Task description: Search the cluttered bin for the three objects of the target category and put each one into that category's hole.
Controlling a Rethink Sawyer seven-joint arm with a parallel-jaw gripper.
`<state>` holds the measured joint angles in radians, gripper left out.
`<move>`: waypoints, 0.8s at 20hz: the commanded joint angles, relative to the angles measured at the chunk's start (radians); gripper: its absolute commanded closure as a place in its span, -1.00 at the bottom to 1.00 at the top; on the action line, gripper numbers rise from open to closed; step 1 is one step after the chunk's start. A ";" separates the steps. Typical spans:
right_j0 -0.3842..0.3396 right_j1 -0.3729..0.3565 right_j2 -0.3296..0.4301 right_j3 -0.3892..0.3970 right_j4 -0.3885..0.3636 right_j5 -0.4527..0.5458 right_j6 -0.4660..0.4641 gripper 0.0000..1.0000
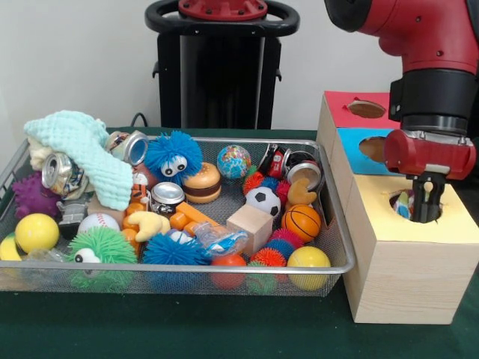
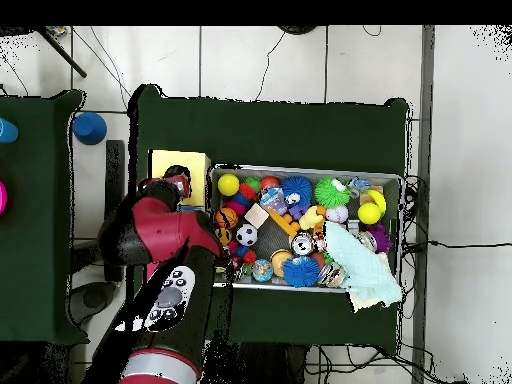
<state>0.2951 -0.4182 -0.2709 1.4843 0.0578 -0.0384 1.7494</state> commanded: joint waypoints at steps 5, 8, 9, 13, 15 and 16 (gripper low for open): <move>-0.014 0.066 0.029 -0.041 -0.001 0.061 0.118 1.00; -0.021 0.063 0.037 -0.035 -0.004 0.064 0.119 1.00; -0.023 0.065 0.039 -0.036 -0.007 0.060 0.117 1.00; -0.024 0.079 0.041 -0.033 -0.012 0.048 0.118 1.00; -0.026 0.085 0.043 -0.035 -0.016 0.046 0.113 1.00; -0.027 0.087 0.044 -0.035 -0.018 0.043 0.112 1.00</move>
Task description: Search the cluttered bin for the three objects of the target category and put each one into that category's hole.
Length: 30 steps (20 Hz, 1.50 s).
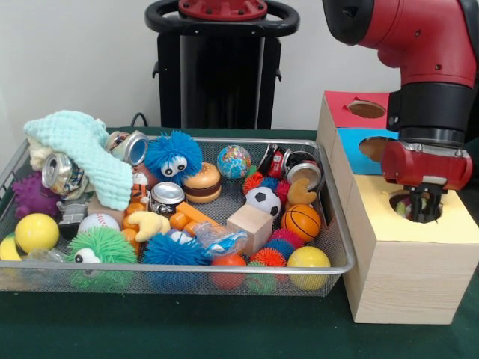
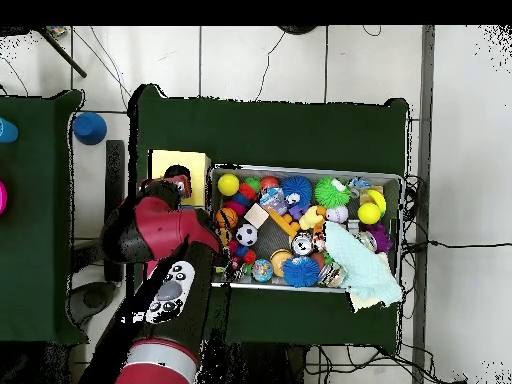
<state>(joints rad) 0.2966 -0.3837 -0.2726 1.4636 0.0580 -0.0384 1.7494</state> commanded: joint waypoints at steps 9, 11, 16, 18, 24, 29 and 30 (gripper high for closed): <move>-0.033 0.091 0.050 -0.019 -0.032 0.007 0.110 1.00; -0.033 0.098 0.050 -0.020 -0.031 0.004 0.111 1.00; -0.025 0.119 0.039 -0.029 -0.027 -0.007 0.115 1.00; -0.021 0.128 0.033 -0.032 -0.024 -0.017 0.119 1.00; -0.035 0.122 0.052 -0.023 -0.032 -0.009 0.116 1.00; -0.075 0.069 0.106 0.006 -0.057 0.049 0.089 1.00; -0.080 0.060 0.114 0.011 -0.060 0.060 0.084 1.00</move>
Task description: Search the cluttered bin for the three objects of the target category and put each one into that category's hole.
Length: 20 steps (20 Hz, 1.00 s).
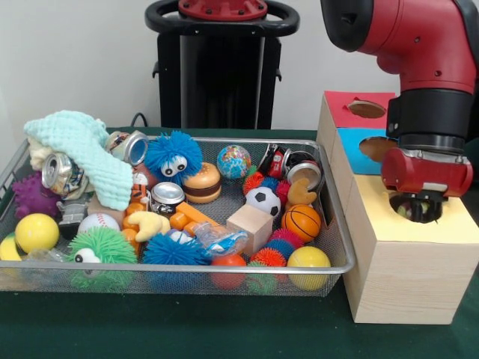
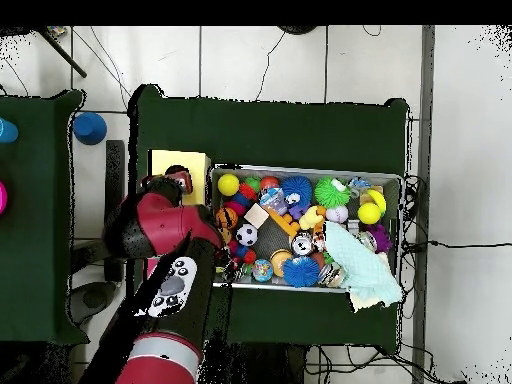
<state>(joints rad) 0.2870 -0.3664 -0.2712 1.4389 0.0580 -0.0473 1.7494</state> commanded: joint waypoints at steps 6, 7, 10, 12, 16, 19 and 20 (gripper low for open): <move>-0.103 -0.015 0.157 0.065 -0.073 0.123 0.058 1.00; -0.106 -0.020 0.162 0.067 -0.074 0.130 0.055 1.00; -0.111 -0.027 0.168 0.070 -0.080 0.135 0.054 1.00; -0.119 -0.032 0.178 0.075 -0.086 0.140 0.055 1.00; -0.136 -0.044 0.202 0.083 -0.100 0.149 0.052 1.00; -0.148 -0.055 0.217 0.091 -0.109 0.156 0.051 1.00; -0.151 -0.058 0.220 0.094 -0.112 0.160 0.052 1.00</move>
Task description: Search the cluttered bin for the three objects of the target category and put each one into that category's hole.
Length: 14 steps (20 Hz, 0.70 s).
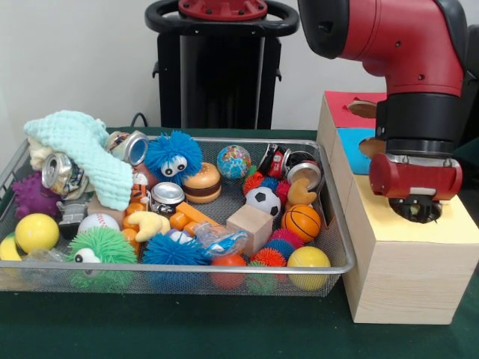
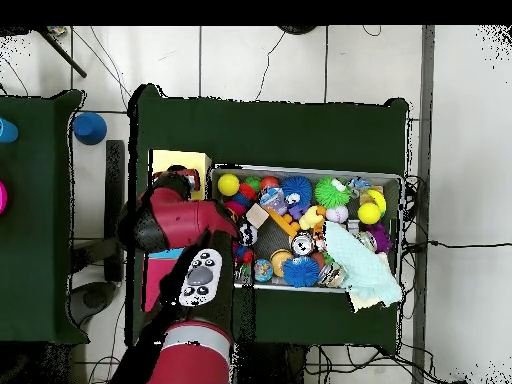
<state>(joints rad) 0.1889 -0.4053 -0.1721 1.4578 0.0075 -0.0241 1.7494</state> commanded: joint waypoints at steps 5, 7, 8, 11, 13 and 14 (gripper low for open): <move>-0.055 -0.057 0.131 0.100 -0.066 0.174 0.060 1.00; -0.055 -0.069 0.134 0.105 -0.068 0.192 0.061 1.00; -0.056 -0.074 0.137 0.108 -0.068 0.198 0.061 1.00; -0.058 -0.087 0.144 0.115 -0.066 0.217 0.061 1.00; -0.060 -0.094 0.149 0.118 -0.066 0.228 0.059 1.00; -0.063 -0.099 0.153 0.122 -0.065 0.233 0.057 1.00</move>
<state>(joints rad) 0.1665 -0.4788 -0.1312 1.4922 -0.0191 0.0690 1.7494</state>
